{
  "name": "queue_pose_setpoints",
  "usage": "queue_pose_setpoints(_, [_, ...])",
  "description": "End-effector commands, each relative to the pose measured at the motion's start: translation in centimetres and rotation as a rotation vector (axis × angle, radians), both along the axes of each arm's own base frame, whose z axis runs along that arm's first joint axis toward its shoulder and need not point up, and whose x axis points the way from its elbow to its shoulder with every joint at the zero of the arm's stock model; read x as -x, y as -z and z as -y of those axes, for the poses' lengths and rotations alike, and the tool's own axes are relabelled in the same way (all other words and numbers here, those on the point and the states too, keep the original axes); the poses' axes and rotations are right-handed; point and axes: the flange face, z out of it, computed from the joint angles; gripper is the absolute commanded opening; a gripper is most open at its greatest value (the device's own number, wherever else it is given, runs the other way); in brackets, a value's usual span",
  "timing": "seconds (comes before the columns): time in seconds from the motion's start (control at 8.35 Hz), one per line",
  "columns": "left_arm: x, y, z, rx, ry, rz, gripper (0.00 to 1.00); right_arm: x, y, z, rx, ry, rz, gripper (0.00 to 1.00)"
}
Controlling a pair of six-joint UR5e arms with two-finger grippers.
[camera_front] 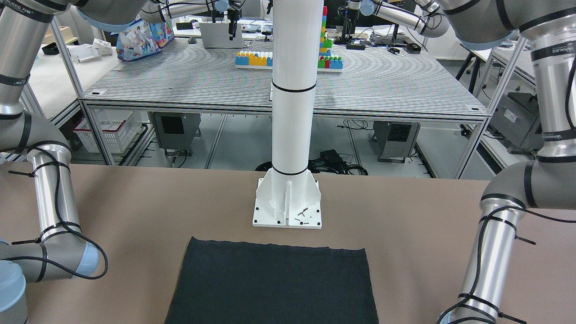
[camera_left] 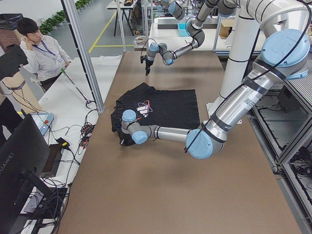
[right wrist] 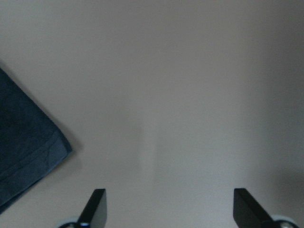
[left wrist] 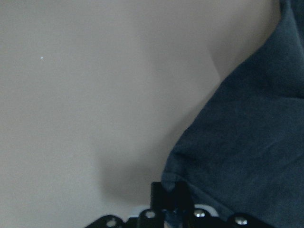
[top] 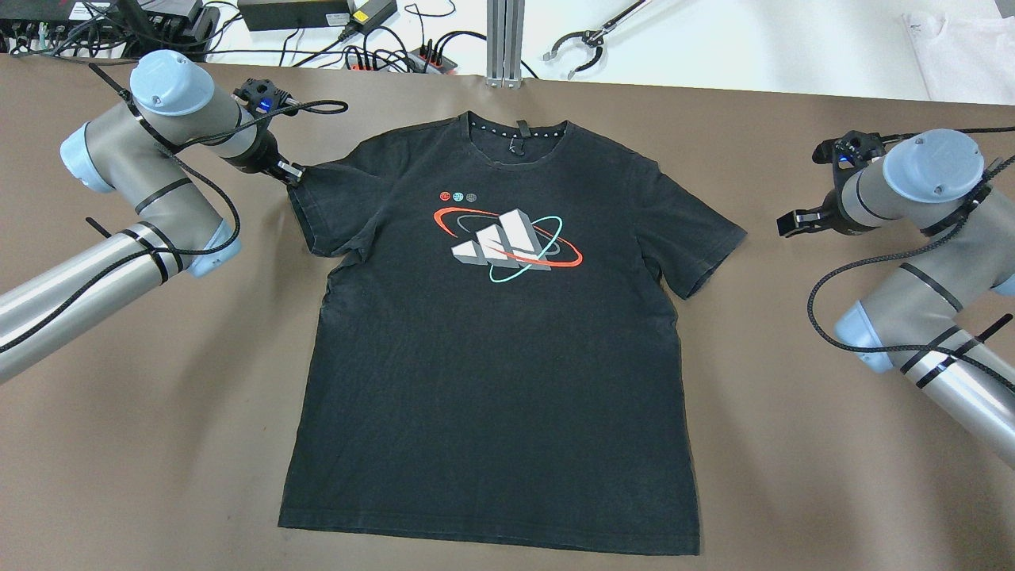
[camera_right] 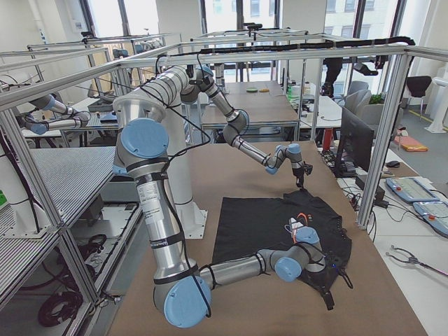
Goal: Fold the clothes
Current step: 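Grasp the sleeve nearest the left gripper and fold it onto the shirt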
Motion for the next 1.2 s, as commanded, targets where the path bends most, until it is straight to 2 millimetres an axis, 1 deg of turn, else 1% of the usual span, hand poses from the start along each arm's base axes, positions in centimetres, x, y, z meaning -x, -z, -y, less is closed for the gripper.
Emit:
queue_pose_setpoints(0.0, [0.2,0.1,0.1,-0.003,0.002,-0.002,0.23,0.1,0.2,0.0,0.001,-0.005,0.004,0.94])
queue_pose_setpoints(0.24, [0.2,0.3,0.1,-0.005,0.004,-0.006,0.00,0.1,0.3,0.0,0.002,-0.007,0.007,0.94])
queue_pose_setpoints(0.36, [0.2,0.4,0.0,-0.008,0.005,-0.009,0.00,0.1,0.3,0.0,0.003,-0.009,0.009,0.94])
queue_pose_setpoints(0.48, [0.3,1.0,0.0,0.009,0.028,-0.026,0.00,0.1,0.4,0.0,0.001,-0.009,0.010,0.94])
queue_pose_setpoints(0.6, [0.4,2.6,-0.2,0.037,0.069,-0.064,0.00,0.1,0.6,-0.1,0.005,-0.015,0.015,0.94])
queue_pose_setpoints(0.84, [0.6,7.2,-1.1,0.059,0.123,-0.148,0.00,0.1,0.6,-0.1,0.006,-0.017,0.016,0.94])
queue_pose_setpoints(0.96, [0.3,9.0,-1.6,0.084,0.151,-0.187,0.00,0.1,0.6,-0.1,0.005,-0.018,0.017,0.94])
queue_pose_setpoints(1.08, [-0.1,10.5,-1.6,0.123,0.186,-0.221,0.00,0.2,0.6,-0.1,0.006,-0.016,0.017,0.94])
